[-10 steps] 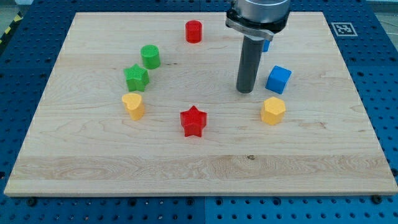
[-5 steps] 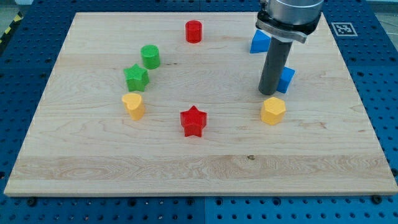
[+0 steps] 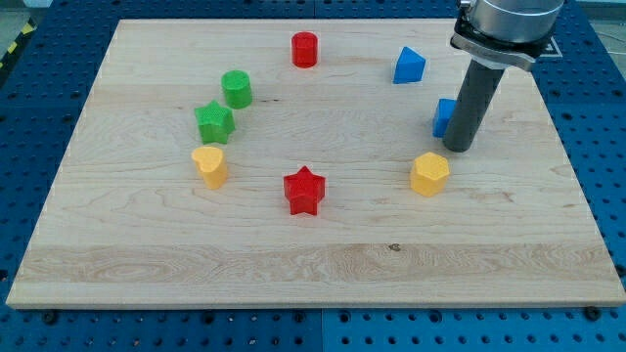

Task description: Move the blue cube bottom diagonally to the blue triangle

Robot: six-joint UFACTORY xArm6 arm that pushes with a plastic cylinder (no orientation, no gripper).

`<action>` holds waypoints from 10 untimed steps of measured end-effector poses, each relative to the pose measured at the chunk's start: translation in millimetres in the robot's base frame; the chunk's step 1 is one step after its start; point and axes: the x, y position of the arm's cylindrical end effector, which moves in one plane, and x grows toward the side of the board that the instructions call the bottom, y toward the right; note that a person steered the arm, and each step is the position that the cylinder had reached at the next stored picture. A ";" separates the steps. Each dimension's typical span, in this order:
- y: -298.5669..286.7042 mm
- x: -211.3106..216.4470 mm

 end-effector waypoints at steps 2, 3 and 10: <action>13.9 0.0; 13.9 -1.1; -6.5 -24.6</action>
